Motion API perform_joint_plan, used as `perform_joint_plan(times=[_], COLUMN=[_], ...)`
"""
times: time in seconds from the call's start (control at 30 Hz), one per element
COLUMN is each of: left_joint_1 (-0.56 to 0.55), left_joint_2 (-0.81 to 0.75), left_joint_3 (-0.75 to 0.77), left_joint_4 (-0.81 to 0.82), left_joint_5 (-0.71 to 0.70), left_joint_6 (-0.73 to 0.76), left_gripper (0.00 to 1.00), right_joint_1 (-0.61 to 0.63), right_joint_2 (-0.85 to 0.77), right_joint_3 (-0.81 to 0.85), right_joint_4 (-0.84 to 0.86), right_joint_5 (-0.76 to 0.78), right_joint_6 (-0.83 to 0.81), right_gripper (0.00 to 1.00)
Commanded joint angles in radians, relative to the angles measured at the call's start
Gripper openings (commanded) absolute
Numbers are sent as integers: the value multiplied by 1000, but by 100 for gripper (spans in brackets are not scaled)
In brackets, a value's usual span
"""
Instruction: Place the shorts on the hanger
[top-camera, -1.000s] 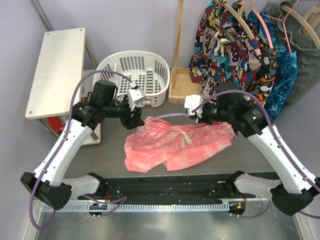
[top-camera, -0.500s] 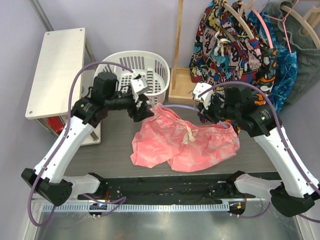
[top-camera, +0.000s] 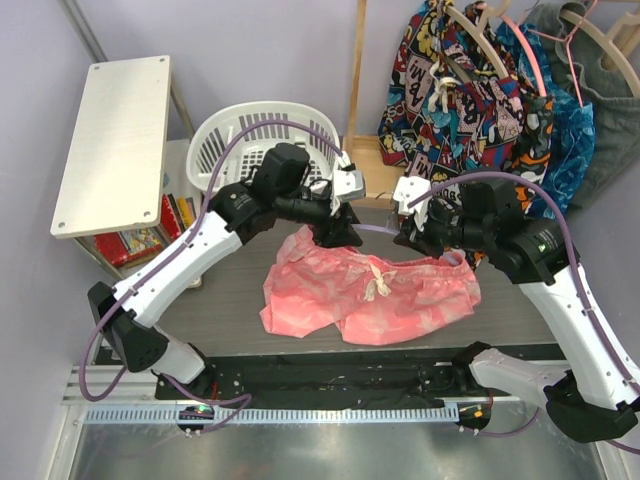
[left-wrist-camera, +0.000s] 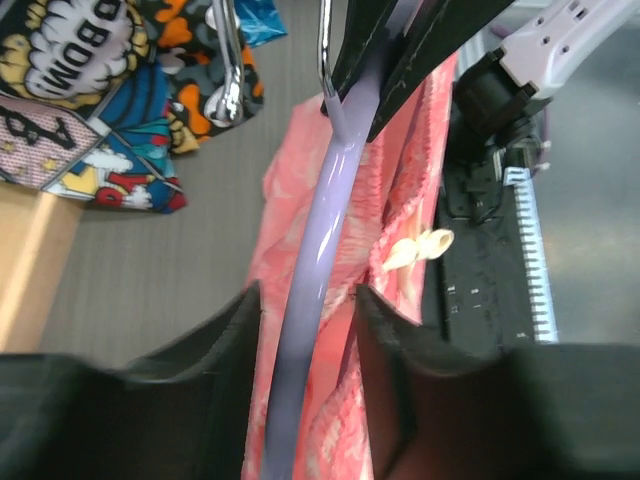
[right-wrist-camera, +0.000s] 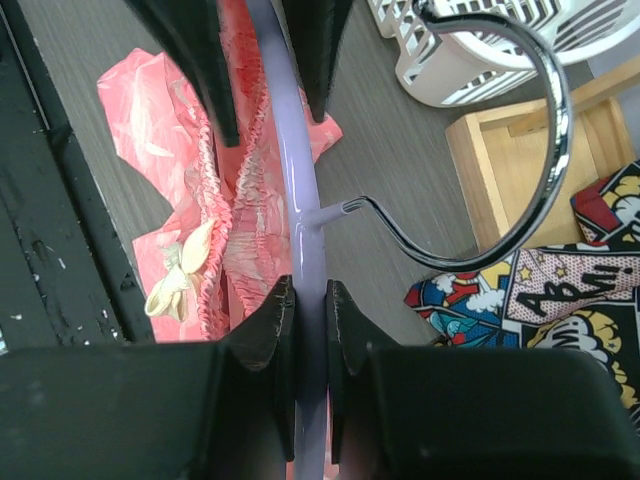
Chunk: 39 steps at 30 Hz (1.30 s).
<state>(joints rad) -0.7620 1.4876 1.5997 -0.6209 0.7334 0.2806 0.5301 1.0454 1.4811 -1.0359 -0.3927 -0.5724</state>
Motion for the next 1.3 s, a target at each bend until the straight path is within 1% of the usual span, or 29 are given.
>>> perform_joint_plan(times=[0.0,0.07,0.13,0.17,0.2,0.23,0.27,0.3,0.37,0.4,0.47,0.5,0.63,0.73,0.8,0.83,0.93,0.97,1.03,1.07,1.1,1.23,1.27], left_joint_1=[-19,-20,-20,-19,-20,-19,-16,-11,3,4,4,4,4,4,4,4,4,6,10,13,18,44,46], left_joint_2=[-6,-12,-35,-46,-65,-76,-93,-108,-179,-202,-266,-282,-331,-346,-355,-359,-360,-360,-356,-354,-349,-329,-323], left_joint_3=[23,11,-7,-26,-35,-44,-67,-87,-156,-179,-228,-237,-251,-245,-244,-239,-238,-238,-241,-245,-245,-251,-248], left_joint_4=[12,-16,-26,-40,-46,-53,-45,-27,4,36,41,33,3,-19,-23,-26,-36,-31,-22,-13,6,52,55], left_joint_5=[17,17,27,31,32,29,20,12,-8,-20,-35,-41,-48,-39,-34,-35,-40,-43,-46,-48,-48,-54,-81], left_joint_6=[-15,2,17,23,35,38,43,40,54,61,107,121,160,170,178,180,181,178,163,152,144,62,48], left_gripper=[33,18,11,0,0,0,0,0,0,0,0,0,0,0,0,0,0,0,0,0,0,0,0], right_joint_1=[5,7,8,8,8,8,7,8,2,-16,-27,-30,-51,-59,-59,-59,-58,-59,-59,-58,-59,-87,-91], right_joint_2=[-27,-30,-36,-41,-44,-44,-41,-30,-30,-38,-56,-54,-59,-64,-67,-67,-73,-76,-85,-88,-93,-162,-180], right_joint_3=[54,57,53,41,35,33,30,31,18,9,-14,-18,-62,-102,-125,-134,-156,-160,-162,-162,-165,-199,-214], right_joint_4=[28,16,1,-4,-10,-24,-30,-44,-59,-50,-23,-21,-21,-10,-3,-6,-4,-1,5,8,11,25,30], right_joint_5=[-83,-115,-130,-146,-153,-156,-161,-184,-225,-282,-317,-334,-351,-414,-422,-420,-457,-484,-498,-497,-479,-439,-419], right_joint_6=[-6,12,19,22,26,38,63,107,175,248,308,336,322,318,304,295,287,295,310,321,351,431,451], right_gripper=[1,1,1,1,2,9,20,38,56,71,82,84,85,85,85,83,63,44,24,4,1,1,1])
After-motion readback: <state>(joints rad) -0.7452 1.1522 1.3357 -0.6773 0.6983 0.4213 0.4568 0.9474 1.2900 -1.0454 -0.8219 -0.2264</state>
